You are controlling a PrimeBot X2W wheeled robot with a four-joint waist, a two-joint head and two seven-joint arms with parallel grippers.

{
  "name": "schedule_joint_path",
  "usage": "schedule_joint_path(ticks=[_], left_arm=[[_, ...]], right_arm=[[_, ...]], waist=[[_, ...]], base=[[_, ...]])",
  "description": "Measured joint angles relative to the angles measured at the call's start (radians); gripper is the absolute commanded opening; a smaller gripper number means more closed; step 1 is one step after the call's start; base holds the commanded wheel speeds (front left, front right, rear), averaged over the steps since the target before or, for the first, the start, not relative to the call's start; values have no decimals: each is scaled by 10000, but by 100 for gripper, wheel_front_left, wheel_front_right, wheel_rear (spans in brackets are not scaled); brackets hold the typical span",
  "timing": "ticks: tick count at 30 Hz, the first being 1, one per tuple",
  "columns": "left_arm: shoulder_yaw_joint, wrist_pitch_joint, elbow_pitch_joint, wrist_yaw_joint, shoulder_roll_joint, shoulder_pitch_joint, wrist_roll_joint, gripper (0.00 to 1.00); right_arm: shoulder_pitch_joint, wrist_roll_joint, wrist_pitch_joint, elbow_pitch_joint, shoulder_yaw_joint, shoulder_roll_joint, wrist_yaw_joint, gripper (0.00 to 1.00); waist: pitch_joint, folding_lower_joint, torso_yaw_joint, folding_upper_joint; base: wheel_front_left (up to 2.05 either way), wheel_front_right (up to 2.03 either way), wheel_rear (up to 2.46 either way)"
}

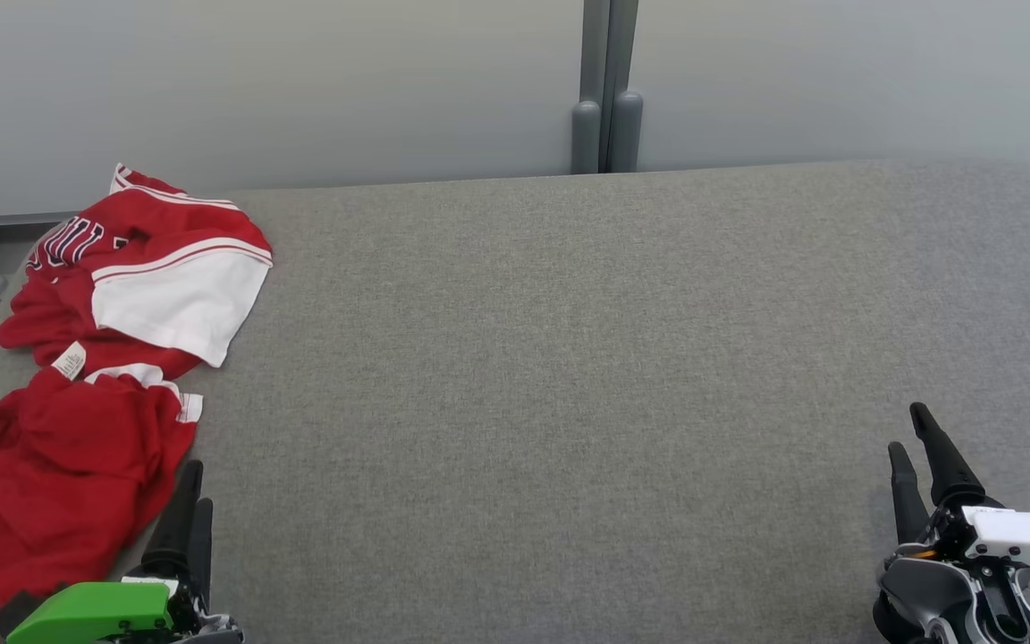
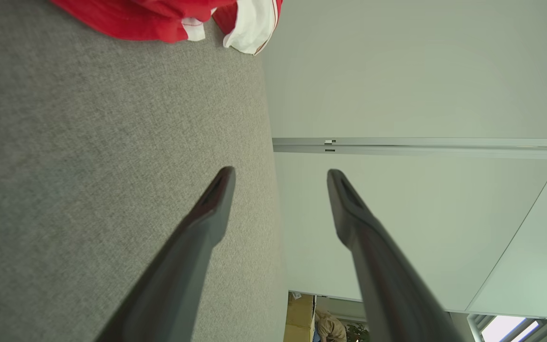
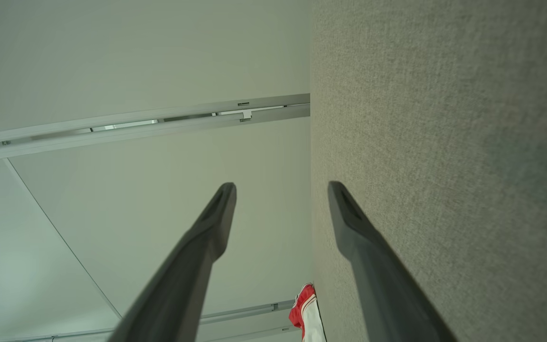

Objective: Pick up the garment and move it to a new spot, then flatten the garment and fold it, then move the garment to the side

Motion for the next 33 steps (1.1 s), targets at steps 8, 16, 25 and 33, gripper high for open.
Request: schedule_joint_path(ticks=[8, 16, 25, 33], left_arm=[[-236, -301, -148, 15, 2, 1, 297, 100], [-410, -602, -372, 136, 17, 0, 1166, 100], [-535, -899, -901, 408, 151, -6, 2865, 100], [-853, -1152, -1304, 692, 337, -6, 4638, 100]], right_arm=[[0, -535, -274, -38, 205, -2, -10, 100], [-14, -1764, -531, -418, 234, -40, -96, 100], [-26, -3570, -823, -982, 575, -136, -278, 100], [-27, -5154, -1076, -1361, 1043, -259, -453, 100]], waist=[[-56, 0, -14, 0], [-99, 0, -33, 0], [-137, 0, -41, 0], [-159, 0, -42, 0]], base=[[0, 0, 0], [0, 0, 0], [0, 0, 0], [0, 0, 0]])
